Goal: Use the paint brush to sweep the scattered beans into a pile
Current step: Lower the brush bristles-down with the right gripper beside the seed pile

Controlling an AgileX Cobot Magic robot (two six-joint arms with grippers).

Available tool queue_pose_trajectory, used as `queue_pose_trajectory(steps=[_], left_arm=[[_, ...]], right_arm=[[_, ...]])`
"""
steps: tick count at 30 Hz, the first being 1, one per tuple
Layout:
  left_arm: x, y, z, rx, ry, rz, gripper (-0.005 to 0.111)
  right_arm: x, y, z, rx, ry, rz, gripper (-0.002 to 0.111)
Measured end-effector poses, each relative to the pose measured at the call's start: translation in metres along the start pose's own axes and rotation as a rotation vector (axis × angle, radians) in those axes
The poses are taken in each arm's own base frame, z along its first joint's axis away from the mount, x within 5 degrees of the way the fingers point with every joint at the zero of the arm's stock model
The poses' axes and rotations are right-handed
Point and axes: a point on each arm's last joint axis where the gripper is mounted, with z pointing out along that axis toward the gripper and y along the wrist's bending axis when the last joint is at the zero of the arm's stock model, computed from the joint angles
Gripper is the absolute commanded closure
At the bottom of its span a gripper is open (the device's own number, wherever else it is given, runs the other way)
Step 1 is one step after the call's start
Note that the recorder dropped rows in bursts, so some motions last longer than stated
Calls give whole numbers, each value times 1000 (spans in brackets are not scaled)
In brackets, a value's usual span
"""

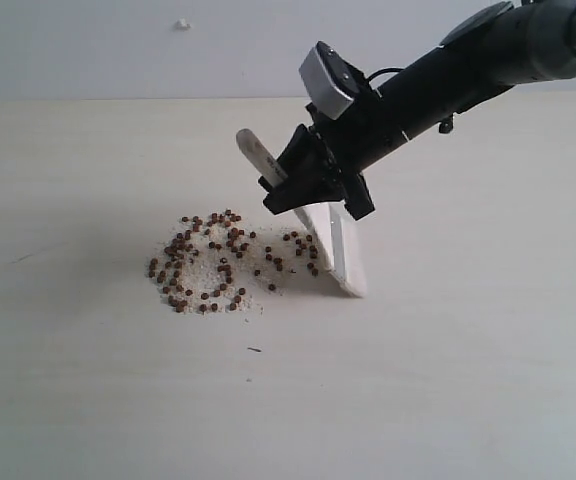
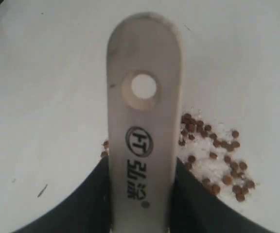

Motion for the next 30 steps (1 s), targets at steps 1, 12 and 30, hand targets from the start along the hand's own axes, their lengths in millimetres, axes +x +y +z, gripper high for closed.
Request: queue_pose_trajectory(steps=[1,12,30], left_arm=[[0,0,0,0,0,0,107],[0,0,0,0,0,0,107],[0,0,0,0,0,0,107]], right_arm=[[-2,1,3,-1,-6,-11,108],[-18,-11,22,35,-135,-56,108],[-61,-14,-9,66,-50,-60,108]])
